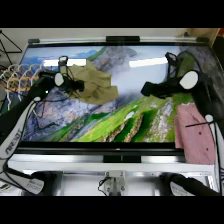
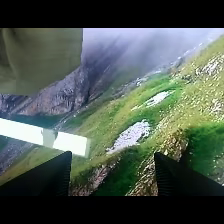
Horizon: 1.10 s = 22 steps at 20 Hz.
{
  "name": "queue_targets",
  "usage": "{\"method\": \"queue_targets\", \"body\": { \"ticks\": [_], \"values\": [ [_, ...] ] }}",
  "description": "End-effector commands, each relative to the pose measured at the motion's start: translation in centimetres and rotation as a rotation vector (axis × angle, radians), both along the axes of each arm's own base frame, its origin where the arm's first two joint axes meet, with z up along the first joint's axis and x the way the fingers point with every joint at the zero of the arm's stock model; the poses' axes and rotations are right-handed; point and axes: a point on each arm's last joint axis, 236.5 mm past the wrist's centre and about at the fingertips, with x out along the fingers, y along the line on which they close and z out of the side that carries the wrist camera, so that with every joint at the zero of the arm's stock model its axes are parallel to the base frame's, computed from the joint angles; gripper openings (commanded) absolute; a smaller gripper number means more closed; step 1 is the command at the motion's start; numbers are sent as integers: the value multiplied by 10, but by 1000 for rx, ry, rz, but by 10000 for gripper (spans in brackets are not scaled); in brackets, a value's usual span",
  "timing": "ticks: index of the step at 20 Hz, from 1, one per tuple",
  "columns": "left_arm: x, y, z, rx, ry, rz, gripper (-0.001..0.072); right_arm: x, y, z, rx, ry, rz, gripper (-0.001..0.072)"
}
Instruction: Fold the shirts.
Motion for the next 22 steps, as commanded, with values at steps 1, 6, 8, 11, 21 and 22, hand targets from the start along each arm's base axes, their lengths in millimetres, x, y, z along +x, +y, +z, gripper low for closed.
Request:
{"method": "queue_targets", "body": {
  "ticks": [1, 6, 8, 11, 21, 22],
  "values": [
    [12, -10, -46, -42, 89, 22, 600, -14, 1, -8, -10, 63, 25, 628],
    [27, -14, -53, -56, 53, 28, 105, -15, 1, -8, -13, 66, 32, 628],
    [26, -16, -38, -70, 43, 28, 53, -15, 1, -8, -21, 59, 47, 625],
    [31, -23, 42, -55, -77, -67, 52, -15, -14, 6, -85, 1, 43, 625],
    [-146, -113, 380, -266, -657, -399, 52, -100, -110, 177, -363, -460, -133, 625],
    [-159, -121, 374, -264, -623, -434, 52, -112, -113, 184, -352, -473, -149, 624]
  ]
}}
